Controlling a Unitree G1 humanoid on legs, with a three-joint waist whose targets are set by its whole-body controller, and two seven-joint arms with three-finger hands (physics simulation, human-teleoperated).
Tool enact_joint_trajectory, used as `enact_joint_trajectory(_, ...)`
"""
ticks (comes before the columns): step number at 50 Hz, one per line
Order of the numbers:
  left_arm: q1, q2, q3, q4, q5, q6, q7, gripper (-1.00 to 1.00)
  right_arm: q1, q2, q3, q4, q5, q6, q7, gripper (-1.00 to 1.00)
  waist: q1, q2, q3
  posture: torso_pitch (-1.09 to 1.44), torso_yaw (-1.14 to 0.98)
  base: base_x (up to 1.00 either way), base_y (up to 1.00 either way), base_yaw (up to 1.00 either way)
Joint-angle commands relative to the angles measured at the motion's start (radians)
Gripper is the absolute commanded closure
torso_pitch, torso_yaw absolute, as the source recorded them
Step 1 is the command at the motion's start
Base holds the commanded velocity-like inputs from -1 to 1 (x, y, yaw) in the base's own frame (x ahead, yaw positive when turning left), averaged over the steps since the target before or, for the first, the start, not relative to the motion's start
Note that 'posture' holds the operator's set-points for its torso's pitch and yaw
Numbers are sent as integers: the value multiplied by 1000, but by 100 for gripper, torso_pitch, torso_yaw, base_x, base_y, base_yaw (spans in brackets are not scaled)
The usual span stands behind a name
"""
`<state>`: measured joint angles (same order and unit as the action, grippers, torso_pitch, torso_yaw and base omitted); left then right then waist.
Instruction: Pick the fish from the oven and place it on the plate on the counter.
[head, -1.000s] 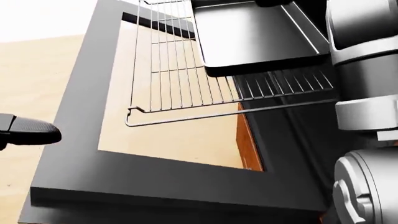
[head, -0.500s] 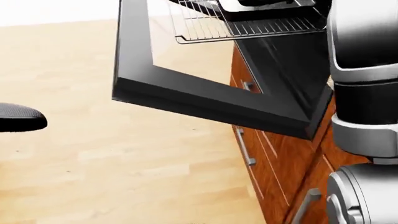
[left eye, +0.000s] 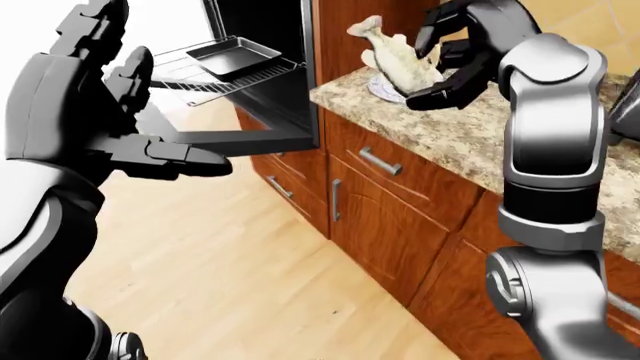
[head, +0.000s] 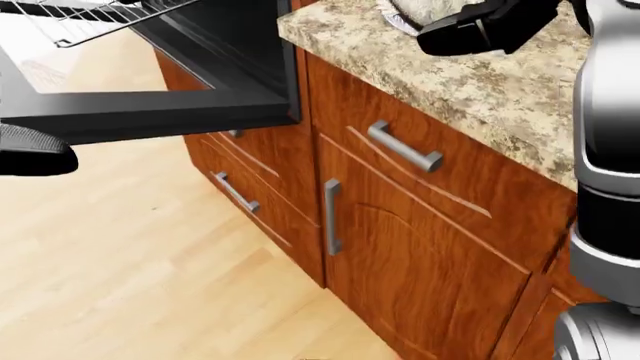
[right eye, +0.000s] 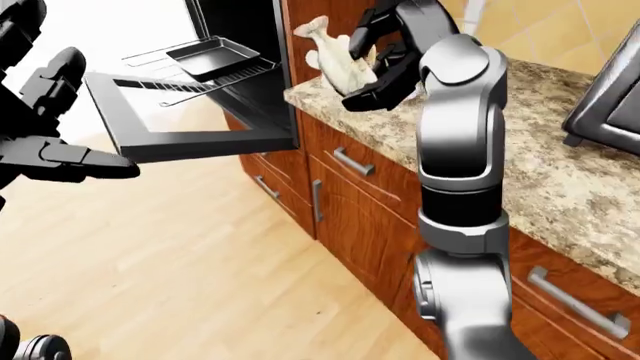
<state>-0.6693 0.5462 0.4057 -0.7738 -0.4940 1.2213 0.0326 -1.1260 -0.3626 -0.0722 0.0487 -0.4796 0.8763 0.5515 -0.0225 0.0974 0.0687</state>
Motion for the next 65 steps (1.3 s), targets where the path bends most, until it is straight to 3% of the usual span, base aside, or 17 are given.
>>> enact_joint_trajectory(1,-36,10,4,-13,-7,-22,9,-100,-40,-23,-32,-42,-5,-38,-25,100,-8,-6,-30,0,0,0,0,-100)
enact_joint_trajectory(7,-36,5,9,-26,-22,-9,27,-100,-12,-24,-29,-72,1,-36,-14,100,15,-92,-32,0,0,0,0,-100)
enact_joint_trajectory(9,-36,7,4,-22,-24,-16,31,-100,-22,-12,-31,-88,12,-26,-8,100,40,-160,-52,0,0,0,-10,-50)
enact_joint_trajectory(10,-38,6,4,-25,-28,-13,35,-100,-13,-14,-18,-102,8,-31,0,100,34,-105,-30,0,0,0,0,0)
enact_joint_trajectory(13,-30,9,12,-31,-37,-13,35,-100,-2,-5,-22,-94,5,-50,-14,100,25,-98,-39,0,0,12,0,0)
enact_joint_trajectory(16,-27,18,27,-35,-51,-8,36,-100,-6,-2,-22,-92,6,-50,-15,100,17,-77,17,0,0,62,0,0)
enact_joint_trajectory(25,-38,30,25,-29,-78,-15,69,-100,0,14,-23,-96,25,-63,-37,100,1,-23,-6,0,0,65,6,0)
enact_joint_trajectory(28,-32,32,23,-26,-83,-24,73,-100,10,21,-18,-103,28,-66,-43,100,-6,58,-31,0,0,65,7,0)
enact_joint_trajectory(29,-30,34,20,-26,-85,-28,73,-100,17,23,-16,-104,27,-72,-46,100,0,13,7,0,0,66,8,0)
enact_joint_trajectory(40,-12,39,14,-24,-94,-50,79,-100,25,30,-8,-102,15,-97,-55,100,47,-101,-50,0,0,65,10,0)
enact_joint_trajectory(43,-14,40,20,-25,-95,-46,81,-100,23,29,-10,-104,7,-95,-51,100,47,-124,8,0,0,65,13,0)
enact_joint_trajectory(44,-15,38,24,-28,-99,-42,83,-100,24,29,-11,-100,6,-100,-54,100,33,-128,-14,0,0,65,14,0)
enact_joint_trajectory(49,-7,35,22,-30,-104,-50,89,-100,27,31,-10,-94,-4,-104,-60,100,39,-118,-43,0,0,23,18,0)
enact_joint_trajectory(54,1,40,42,-35,-121,-50,95,-100,16,29,-13,-93,-9,-98,-53,100,68,-26,-27,0,0,0,44,0)
enact_joint_trajectory(56,3,42,41,-36,-127,-52,99,-100,16,28,-13,-108,-10,-83,-46,100,78,-58,-39,0,0,-12,73,0)
enact_joint_trajectory(59,1,47,48,-39,-142,-46,109,-100,10,27,-19,-99,-1,-83,-48,100,90,-11,-43,0,0,-29,73,0)
enact_joint_trajectory(65,12,53,49,-36,-154,-59,117,-100,12,27,-16,-101,6,-78,-52,100,55,-60,-19,0,0,-31,57,0)
